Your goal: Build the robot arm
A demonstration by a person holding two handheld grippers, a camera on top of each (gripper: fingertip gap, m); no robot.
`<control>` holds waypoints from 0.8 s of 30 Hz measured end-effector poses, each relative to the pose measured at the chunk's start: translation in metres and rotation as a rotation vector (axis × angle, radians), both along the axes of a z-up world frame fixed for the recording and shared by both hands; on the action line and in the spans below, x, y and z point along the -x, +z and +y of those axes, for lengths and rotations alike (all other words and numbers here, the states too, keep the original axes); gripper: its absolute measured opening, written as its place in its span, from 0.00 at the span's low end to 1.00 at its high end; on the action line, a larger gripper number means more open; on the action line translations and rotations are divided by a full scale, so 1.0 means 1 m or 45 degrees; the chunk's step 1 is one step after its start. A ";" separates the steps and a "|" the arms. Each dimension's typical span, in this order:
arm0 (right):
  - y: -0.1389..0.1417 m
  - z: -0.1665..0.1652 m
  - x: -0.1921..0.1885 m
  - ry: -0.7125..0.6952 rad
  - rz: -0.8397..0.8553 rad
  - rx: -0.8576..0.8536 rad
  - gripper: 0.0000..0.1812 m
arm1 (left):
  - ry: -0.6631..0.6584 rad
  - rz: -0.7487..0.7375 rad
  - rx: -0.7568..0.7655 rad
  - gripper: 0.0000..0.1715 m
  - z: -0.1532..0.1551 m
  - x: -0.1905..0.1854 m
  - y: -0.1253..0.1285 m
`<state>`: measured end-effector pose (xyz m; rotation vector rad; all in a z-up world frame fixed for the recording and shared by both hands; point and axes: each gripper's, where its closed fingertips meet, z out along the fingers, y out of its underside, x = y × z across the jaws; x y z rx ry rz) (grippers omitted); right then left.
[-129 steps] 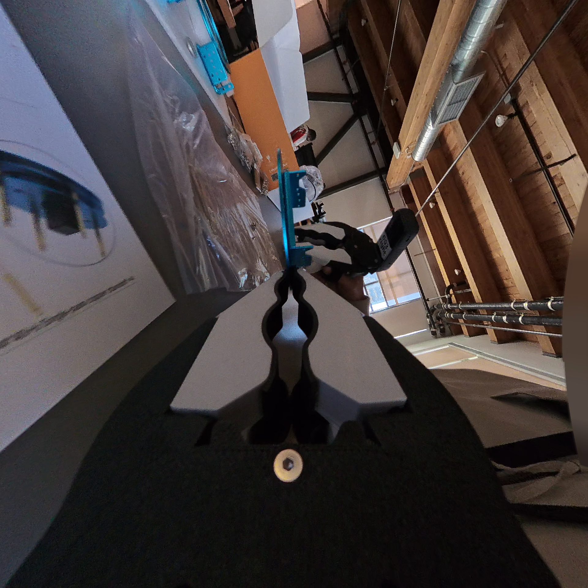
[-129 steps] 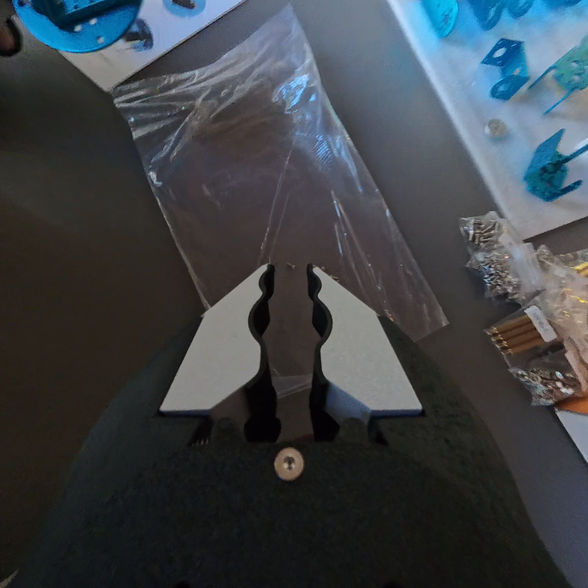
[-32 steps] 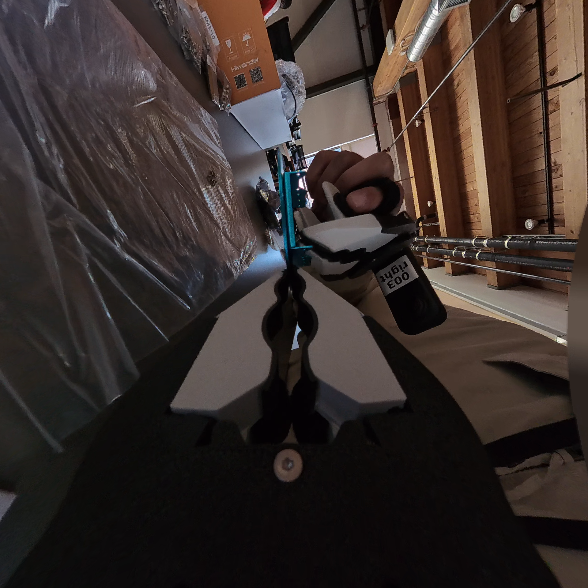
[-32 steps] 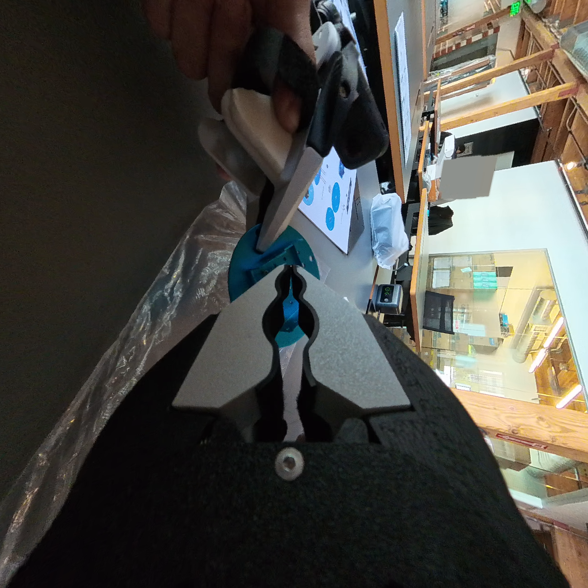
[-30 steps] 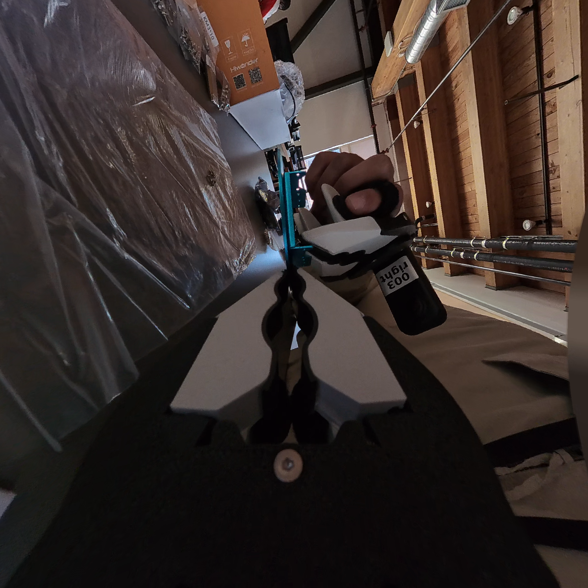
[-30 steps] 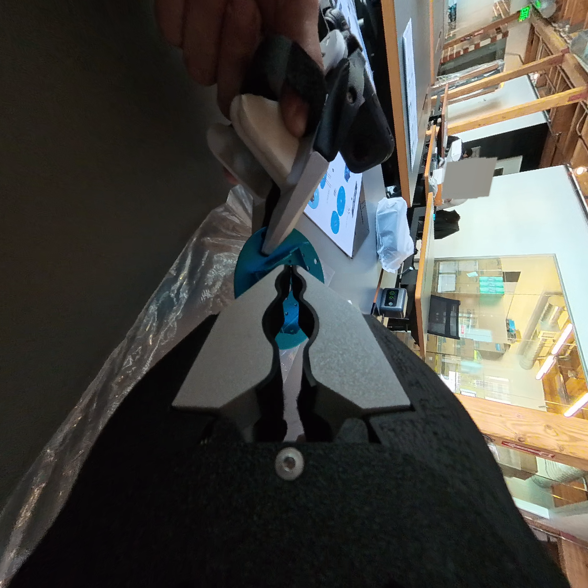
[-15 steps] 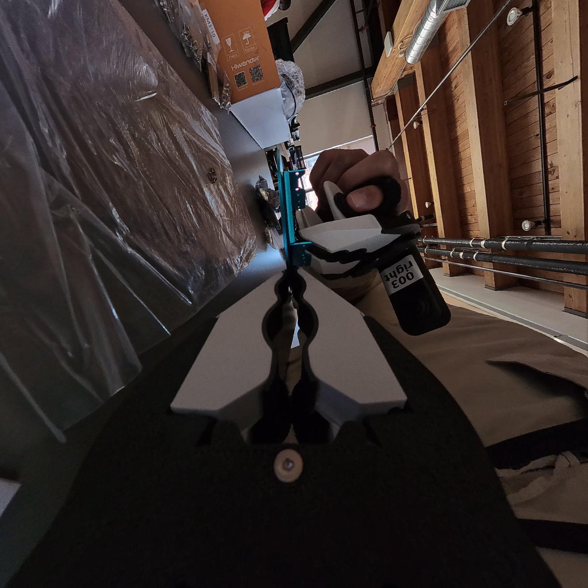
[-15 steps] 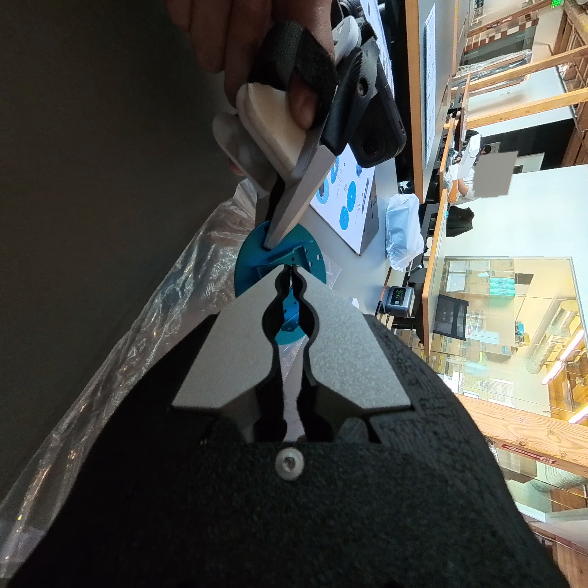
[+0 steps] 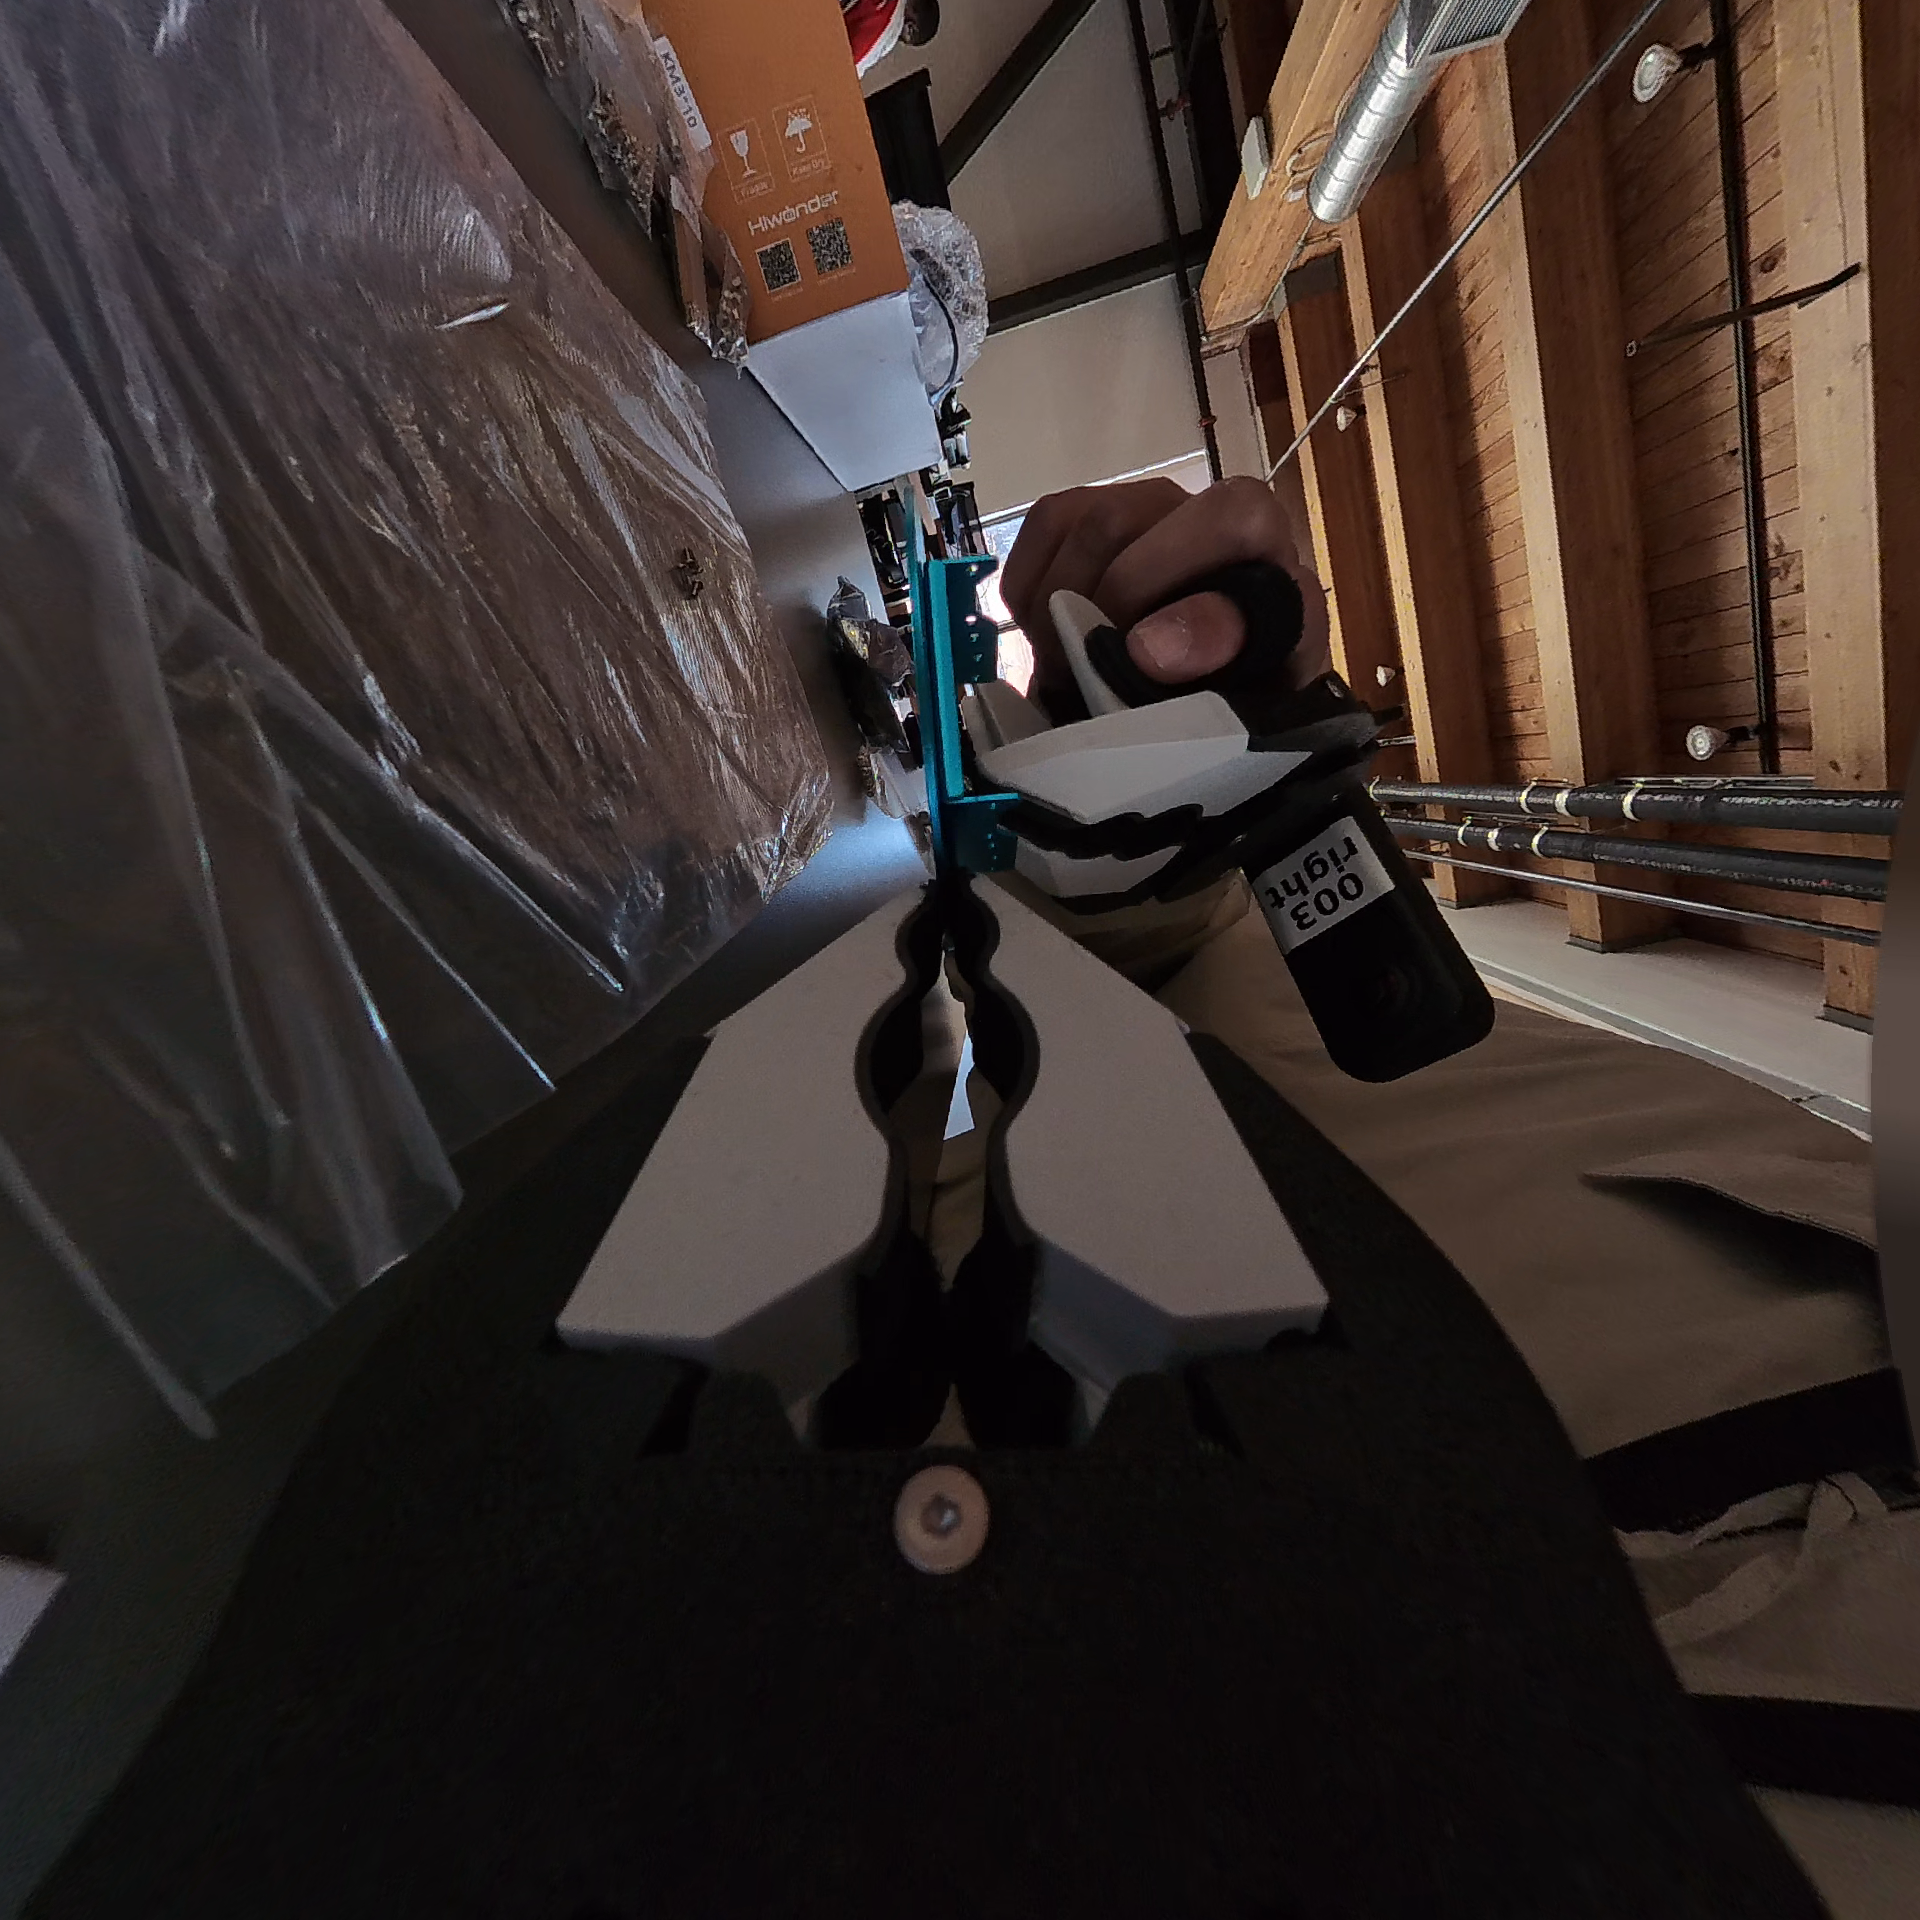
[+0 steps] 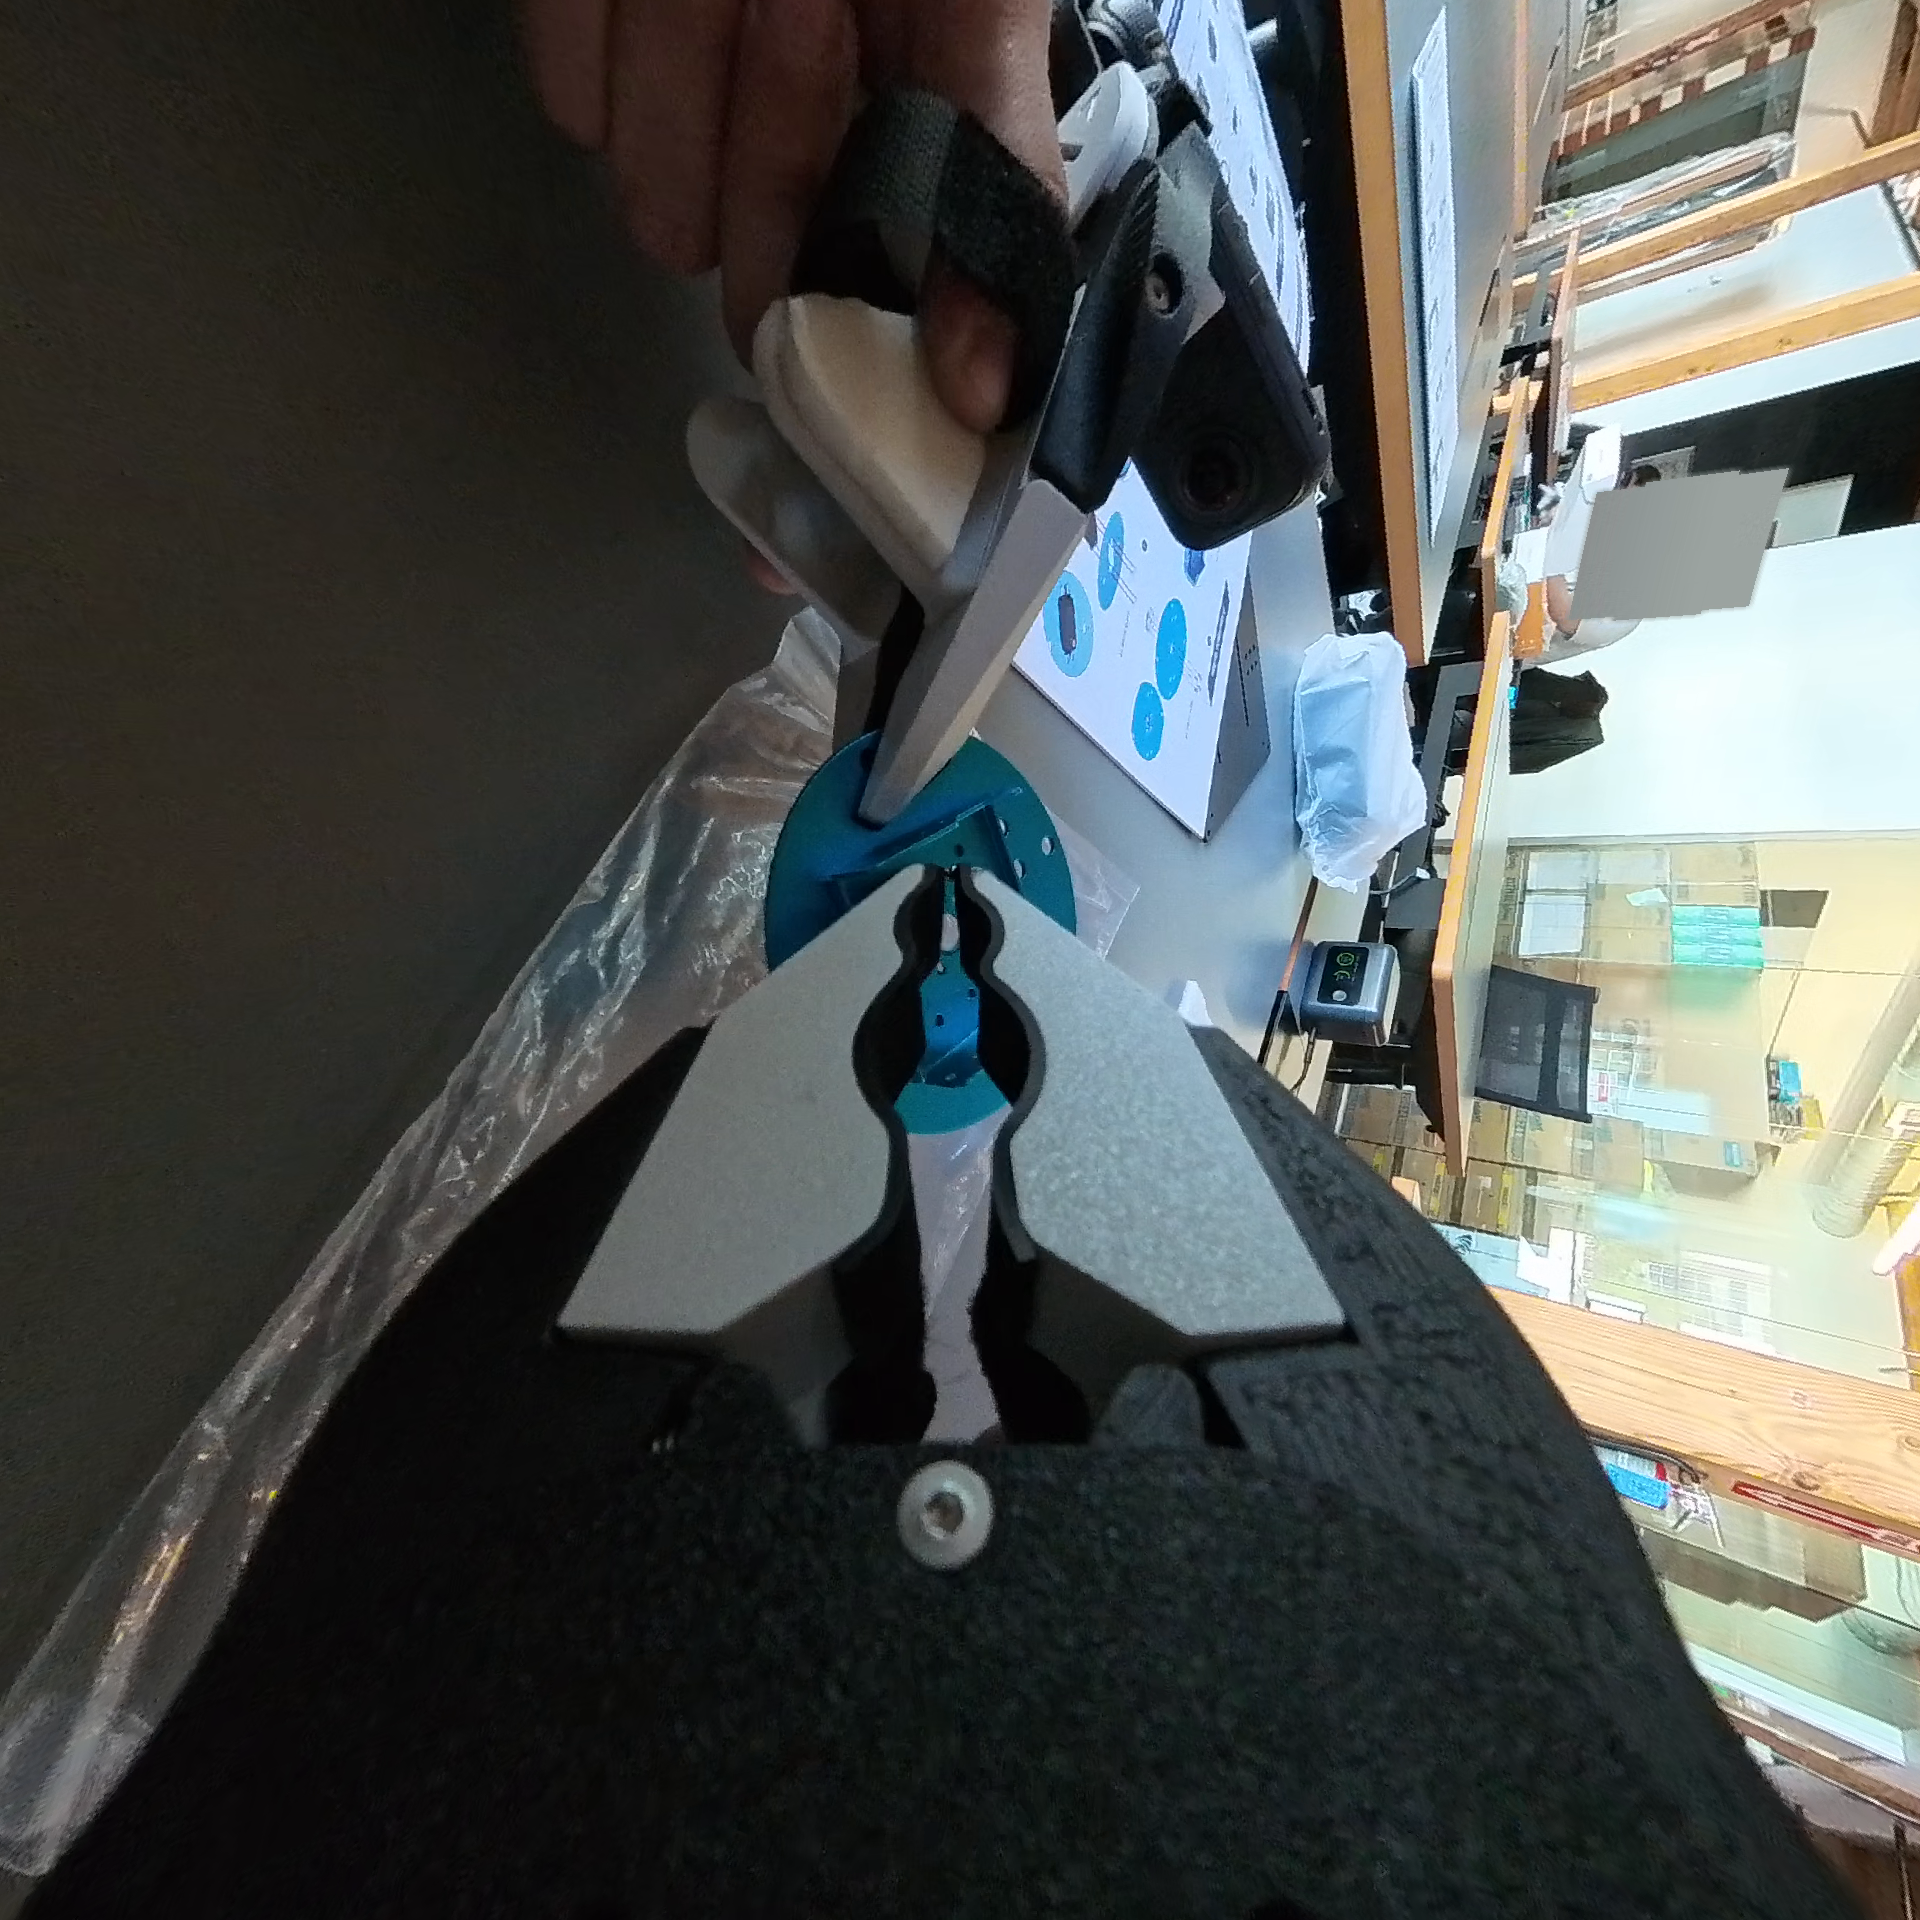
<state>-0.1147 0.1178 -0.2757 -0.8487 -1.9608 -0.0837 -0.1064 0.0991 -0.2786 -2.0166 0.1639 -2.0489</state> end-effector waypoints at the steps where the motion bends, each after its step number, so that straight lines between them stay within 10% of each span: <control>1: 0.000 0.000 0.000 0.000 -0.002 0.002 0.00 | 0.001 0.000 0.001 0.00 0.000 0.000 0.000; 17: 0.013 0.001 -0.004 -0.045 0.039 0.058 0.06 | 0.013 -0.013 0.009 0.00 0.001 0.002 0.000; 21: 0.028 -0.001 -0.006 -0.186 0.201 0.418 0.08 | 0.010 -0.044 0.038 0.00 0.001 0.002 0.000; 24: 0.016 -0.014 -0.010 -0.276 0.129 0.820 0.28 | 0.011 -0.047 0.039 0.00 0.002 0.003 0.000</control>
